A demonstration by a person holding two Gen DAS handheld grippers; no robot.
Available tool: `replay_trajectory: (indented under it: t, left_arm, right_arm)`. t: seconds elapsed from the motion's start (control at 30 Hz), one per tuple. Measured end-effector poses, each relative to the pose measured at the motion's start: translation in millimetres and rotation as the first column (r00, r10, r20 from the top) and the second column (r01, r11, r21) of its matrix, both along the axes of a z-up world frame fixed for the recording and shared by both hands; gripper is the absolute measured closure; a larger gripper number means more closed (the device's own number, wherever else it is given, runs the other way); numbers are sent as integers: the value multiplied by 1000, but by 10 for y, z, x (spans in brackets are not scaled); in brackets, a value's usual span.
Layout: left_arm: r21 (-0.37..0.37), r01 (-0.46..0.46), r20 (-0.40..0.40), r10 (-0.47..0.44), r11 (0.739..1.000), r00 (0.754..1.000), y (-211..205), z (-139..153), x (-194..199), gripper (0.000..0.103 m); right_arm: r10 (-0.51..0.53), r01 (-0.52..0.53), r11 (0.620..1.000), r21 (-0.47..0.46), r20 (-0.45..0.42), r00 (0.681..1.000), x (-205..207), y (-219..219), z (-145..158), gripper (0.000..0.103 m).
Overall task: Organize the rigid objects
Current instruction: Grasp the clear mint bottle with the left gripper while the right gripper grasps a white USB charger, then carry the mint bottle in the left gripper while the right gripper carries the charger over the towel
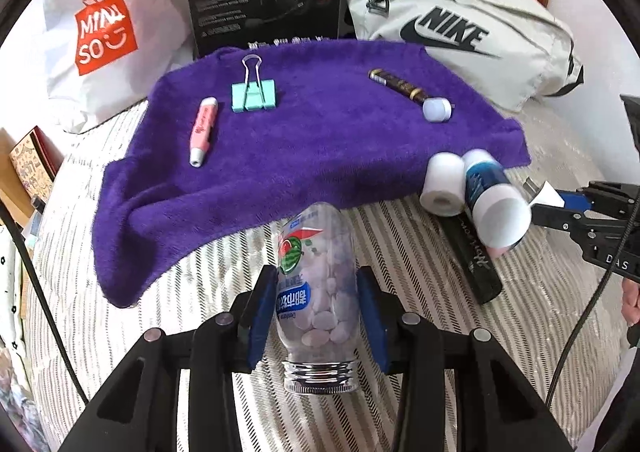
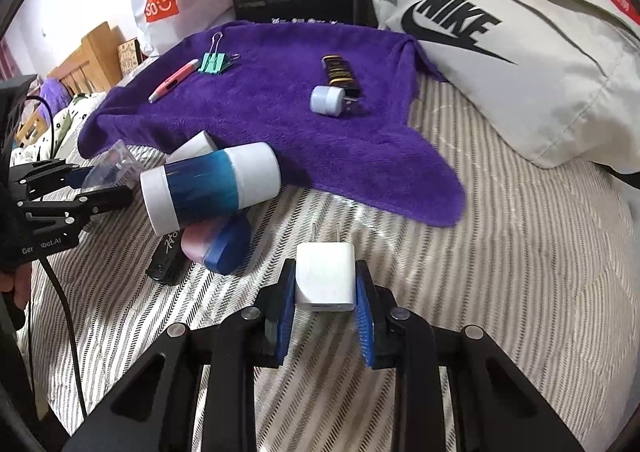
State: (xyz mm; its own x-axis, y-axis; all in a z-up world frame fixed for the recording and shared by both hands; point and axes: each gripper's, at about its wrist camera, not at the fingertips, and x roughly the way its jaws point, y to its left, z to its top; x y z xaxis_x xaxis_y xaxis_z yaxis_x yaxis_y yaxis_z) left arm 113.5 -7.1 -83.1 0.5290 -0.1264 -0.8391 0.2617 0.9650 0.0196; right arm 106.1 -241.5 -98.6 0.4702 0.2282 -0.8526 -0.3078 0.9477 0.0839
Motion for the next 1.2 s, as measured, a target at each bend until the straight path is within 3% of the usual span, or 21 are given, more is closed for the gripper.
replay_trajectory:
  t: [0.5,0.83,1.2]
  left_arm:
    - [-34,-33,43,34,999,998,169,356,178,64]
    - [-54,-37,55,40,998,998,246,465,449,64]
    - [-62,-32,25,33,998,999,288,340,851,64]
  right_arm:
    - [24,-25,998,52,25,999,118,-2,344,76]
    - [14,-19,997,76,70,997,451,15,620,76]
    - [76,-77,995,56,11,997,952,292,454,76]
